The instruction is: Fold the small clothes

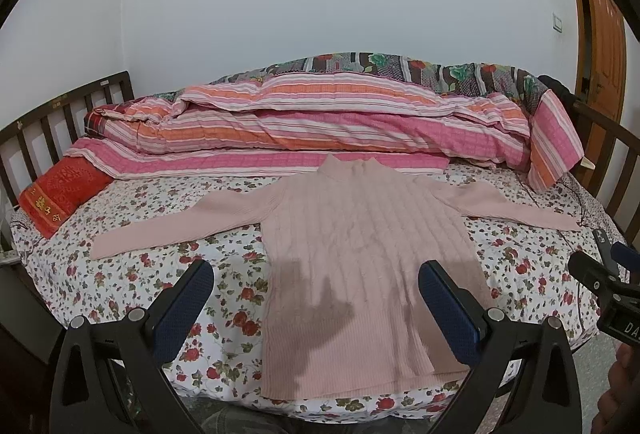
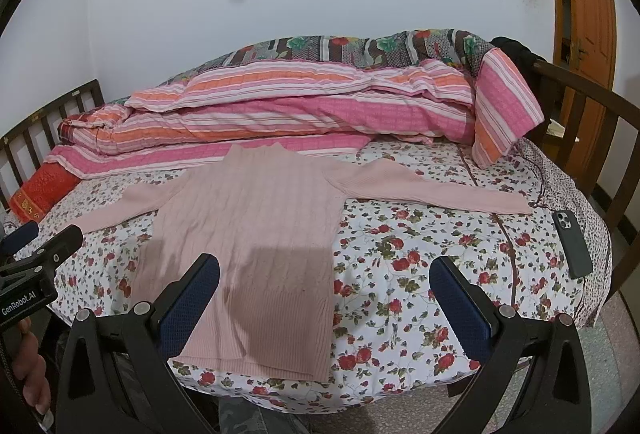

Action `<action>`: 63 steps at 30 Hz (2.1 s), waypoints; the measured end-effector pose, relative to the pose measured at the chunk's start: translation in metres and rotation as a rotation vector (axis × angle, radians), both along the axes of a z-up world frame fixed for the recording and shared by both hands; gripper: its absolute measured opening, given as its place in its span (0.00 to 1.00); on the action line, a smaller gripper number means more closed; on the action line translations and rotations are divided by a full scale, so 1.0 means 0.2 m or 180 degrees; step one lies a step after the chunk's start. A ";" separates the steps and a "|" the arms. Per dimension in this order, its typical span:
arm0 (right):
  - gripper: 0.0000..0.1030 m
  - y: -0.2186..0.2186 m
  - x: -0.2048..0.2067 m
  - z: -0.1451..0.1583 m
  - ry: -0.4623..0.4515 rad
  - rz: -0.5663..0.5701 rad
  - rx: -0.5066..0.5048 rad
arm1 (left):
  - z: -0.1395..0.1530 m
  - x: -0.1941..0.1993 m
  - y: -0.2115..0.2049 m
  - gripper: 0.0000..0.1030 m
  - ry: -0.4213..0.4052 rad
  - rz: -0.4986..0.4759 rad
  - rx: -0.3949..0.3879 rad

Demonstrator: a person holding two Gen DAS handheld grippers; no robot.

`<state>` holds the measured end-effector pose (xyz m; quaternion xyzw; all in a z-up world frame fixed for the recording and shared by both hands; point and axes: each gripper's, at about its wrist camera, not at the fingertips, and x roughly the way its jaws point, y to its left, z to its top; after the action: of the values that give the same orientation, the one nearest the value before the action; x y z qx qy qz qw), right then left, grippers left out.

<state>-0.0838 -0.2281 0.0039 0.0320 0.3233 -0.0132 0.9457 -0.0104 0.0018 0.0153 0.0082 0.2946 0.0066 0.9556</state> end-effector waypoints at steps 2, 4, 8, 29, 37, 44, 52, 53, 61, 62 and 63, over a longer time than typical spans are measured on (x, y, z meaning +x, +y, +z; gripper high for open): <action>1.00 0.00 0.00 0.00 0.0002 -0.0002 -0.0005 | 0.00 0.00 0.00 1.00 0.0003 -0.0003 -0.0006; 1.00 0.00 0.00 0.00 0.0000 -0.0005 -0.0002 | 0.00 0.00 0.00 1.00 -0.0002 0.0000 -0.0004; 1.00 0.00 -0.01 0.00 -0.0006 -0.0011 0.0001 | 0.00 0.00 0.00 1.00 -0.0002 0.0002 -0.0008; 1.00 0.02 -0.02 0.01 -0.0024 0.0023 0.0022 | 0.01 0.00 -0.03 1.00 -0.0049 0.0010 -0.0035; 1.00 0.06 0.03 -0.03 -0.0009 0.0027 -0.0022 | -0.09 0.08 0.05 1.00 -0.0021 0.0025 -0.0237; 1.00 0.08 0.16 -0.17 0.0118 0.0130 -0.0007 | -0.32 0.26 0.23 1.00 0.0211 0.0178 -0.0484; 0.99 0.13 0.37 -0.44 0.0318 0.0337 -0.0077 | -0.61 0.47 0.60 0.99 0.0348 0.0451 -0.0782; 0.99 0.14 0.41 -0.47 0.0390 0.0388 -0.0096 | -0.64 0.49 0.67 0.99 0.0348 0.0541 -0.0881; 0.90 0.15 0.60 -0.66 0.0595 0.0435 0.0033 | -0.85 0.60 1.35 0.83 0.0333 0.1155 -0.1777; 0.89 0.15 0.62 -0.68 0.0607 0.0447 0.0064 | -0.87 0.61 1.40 0.81 0.0304 0.1252 -0.1804; 0.87 0.15 0.65 -0.69 0.0621 0.0452 0.0090 | -0.89 0.62 1.48 0.78 0.0260 0.1371 -0.1853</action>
<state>0.0462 -0.1981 -0.1342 0.0210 0.4153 0.0554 0.9077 0.1134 0.2978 -0.1617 -0.3261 0.3171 0.1232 0.8820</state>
